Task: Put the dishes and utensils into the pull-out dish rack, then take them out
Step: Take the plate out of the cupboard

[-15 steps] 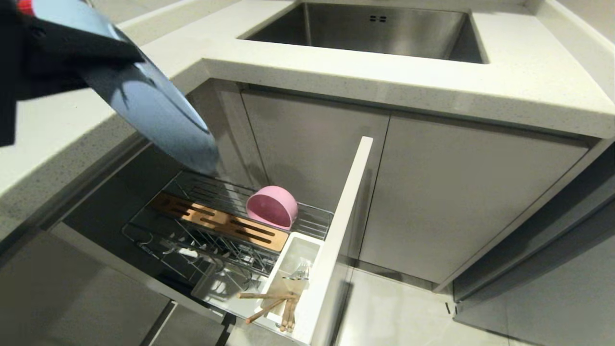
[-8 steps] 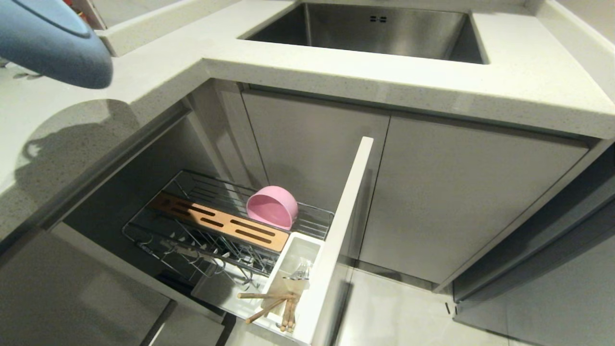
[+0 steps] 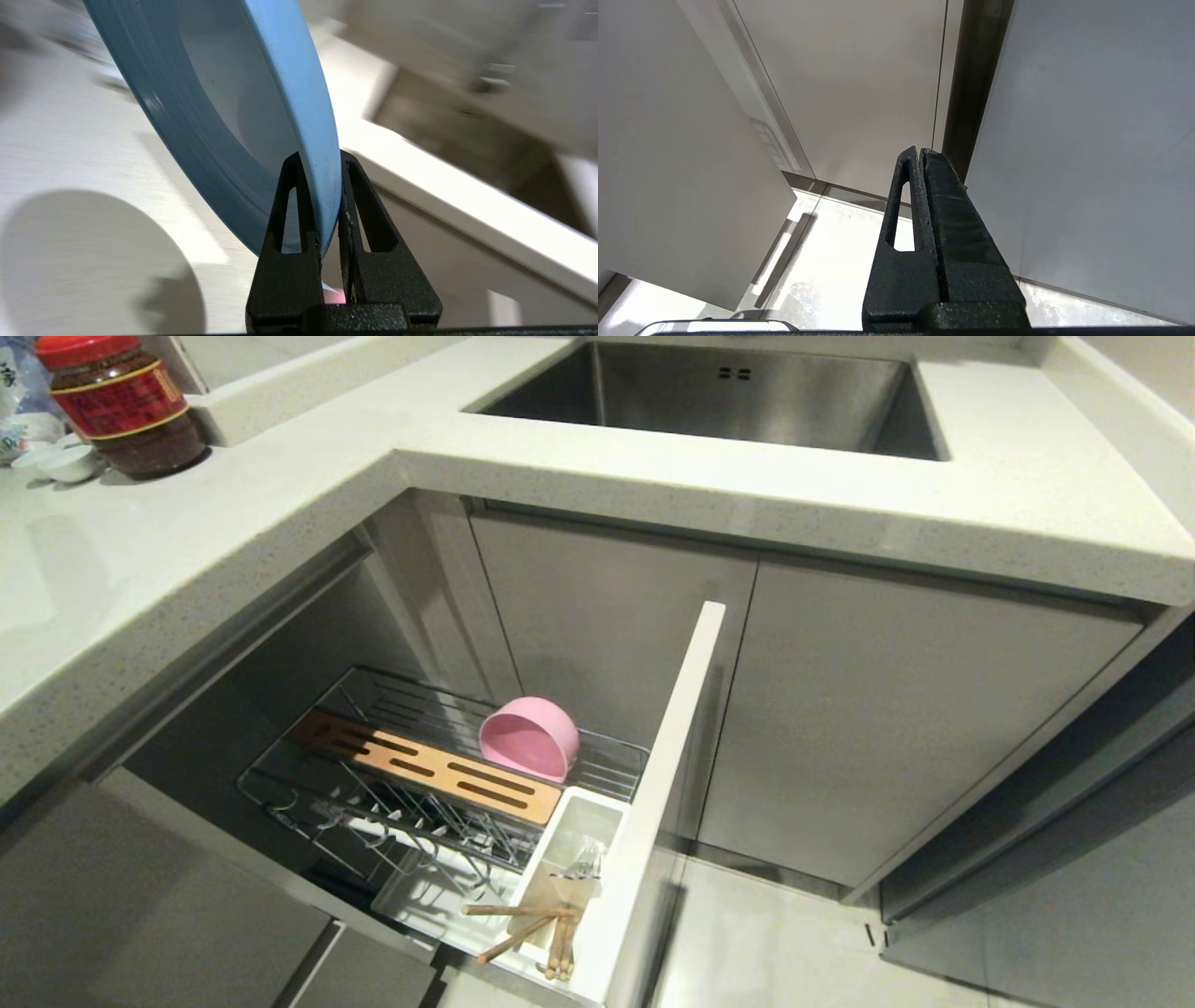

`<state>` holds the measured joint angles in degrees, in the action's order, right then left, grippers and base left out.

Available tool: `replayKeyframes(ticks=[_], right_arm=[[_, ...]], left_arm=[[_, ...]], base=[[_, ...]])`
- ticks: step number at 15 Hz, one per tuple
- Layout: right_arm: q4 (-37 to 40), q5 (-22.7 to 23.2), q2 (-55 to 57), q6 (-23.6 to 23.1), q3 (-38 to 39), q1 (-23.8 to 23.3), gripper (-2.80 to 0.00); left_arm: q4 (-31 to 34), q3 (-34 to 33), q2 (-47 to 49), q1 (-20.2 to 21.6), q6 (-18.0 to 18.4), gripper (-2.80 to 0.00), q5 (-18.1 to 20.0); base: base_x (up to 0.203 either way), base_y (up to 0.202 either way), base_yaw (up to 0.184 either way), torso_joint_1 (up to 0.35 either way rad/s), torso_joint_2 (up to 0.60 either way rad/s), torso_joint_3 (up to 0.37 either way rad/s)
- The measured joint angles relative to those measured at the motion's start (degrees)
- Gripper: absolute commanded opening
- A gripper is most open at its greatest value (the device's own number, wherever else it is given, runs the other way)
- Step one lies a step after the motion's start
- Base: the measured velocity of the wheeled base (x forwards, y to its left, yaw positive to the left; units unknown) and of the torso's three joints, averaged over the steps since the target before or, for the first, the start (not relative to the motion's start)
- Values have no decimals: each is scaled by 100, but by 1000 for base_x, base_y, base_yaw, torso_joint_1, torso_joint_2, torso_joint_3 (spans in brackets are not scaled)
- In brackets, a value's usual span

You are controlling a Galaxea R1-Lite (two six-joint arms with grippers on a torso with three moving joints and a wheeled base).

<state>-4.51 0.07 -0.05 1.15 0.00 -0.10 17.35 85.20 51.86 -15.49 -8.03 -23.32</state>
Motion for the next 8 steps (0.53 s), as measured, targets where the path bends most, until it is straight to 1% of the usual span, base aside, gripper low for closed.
replayKeyframes(ticks=[2, 4, 5, 6, 8], right_arm=[[0, 0, 0, 0, 0, 0, -280], [0, 0, 0, 0, 0, 0, -280], [0, 0, 0, 0, 0, 0, -280], [-1, 0, 0, -1, 0, 0, -280], [0, 0, 0, 0, 0, 0, -280]], left_arm=[[221, -62, -55, 647, 339, -280, -49], [846, -105, -82, 1165, 722, -280, -130], [1290, -108, -82, 1381, 950, -280, -184], [1727, -73, -59, 1615, 1229, -280, -298], [2519, 40, 91, 1959, 1774, -280, -777]], base=[[0, 0, 0, 0, 0, 0], [0, 0, 0, 0, 0, 0], [0, 0, 0, 0, 0, 0], [0, 0, 0, 0, 0, 0], [0, 0, 0, 0, 0, 0]])
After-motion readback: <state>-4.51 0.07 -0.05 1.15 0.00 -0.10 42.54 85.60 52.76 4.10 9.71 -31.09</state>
